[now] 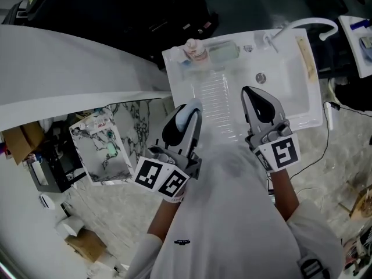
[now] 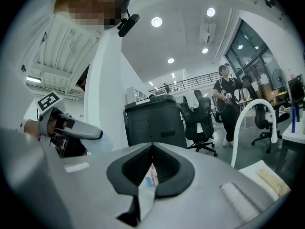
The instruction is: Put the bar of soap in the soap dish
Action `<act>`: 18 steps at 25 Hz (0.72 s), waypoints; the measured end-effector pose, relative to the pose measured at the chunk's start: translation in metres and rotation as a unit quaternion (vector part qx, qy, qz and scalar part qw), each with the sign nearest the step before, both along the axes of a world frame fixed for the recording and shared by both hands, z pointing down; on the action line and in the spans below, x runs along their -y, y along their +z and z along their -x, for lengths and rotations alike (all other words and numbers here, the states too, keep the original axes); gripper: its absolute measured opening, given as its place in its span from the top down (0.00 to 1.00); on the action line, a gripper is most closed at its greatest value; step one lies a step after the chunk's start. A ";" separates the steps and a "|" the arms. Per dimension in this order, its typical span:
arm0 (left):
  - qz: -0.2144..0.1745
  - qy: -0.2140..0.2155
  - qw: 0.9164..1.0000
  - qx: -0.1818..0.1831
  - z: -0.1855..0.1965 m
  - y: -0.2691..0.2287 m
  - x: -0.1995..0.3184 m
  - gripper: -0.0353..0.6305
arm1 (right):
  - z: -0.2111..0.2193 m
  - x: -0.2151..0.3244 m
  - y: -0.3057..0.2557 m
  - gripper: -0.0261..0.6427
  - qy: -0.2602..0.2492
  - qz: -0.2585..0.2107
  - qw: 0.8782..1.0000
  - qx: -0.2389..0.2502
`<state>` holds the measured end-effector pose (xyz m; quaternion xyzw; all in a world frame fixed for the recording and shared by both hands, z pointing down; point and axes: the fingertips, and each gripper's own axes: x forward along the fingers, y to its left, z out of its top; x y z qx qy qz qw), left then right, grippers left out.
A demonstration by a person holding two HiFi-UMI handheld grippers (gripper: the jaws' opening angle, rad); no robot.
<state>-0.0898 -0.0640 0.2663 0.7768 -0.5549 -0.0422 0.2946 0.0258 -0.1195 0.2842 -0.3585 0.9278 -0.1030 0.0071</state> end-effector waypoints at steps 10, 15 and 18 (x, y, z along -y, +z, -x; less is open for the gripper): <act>0.017 0.009 0.999 -0.043 -0.007 0.014 0.017 0.76 | -0.011 0.005 0.009 0.94 0.025 0.009 1.000 -0.004; 0.025 0.008 0.998 -0.063 -0.008 0.028 0.027 0.76 | -0.003 0.008 0.016 0.94 0.018 0.015 1.000 -0.013; 0.036 0.005 0.997 -0.065 -0.009 0.042 0.035 0.76 | 0.002 0.013 0.019 0.94 0.018 0.018 1.000 -0.016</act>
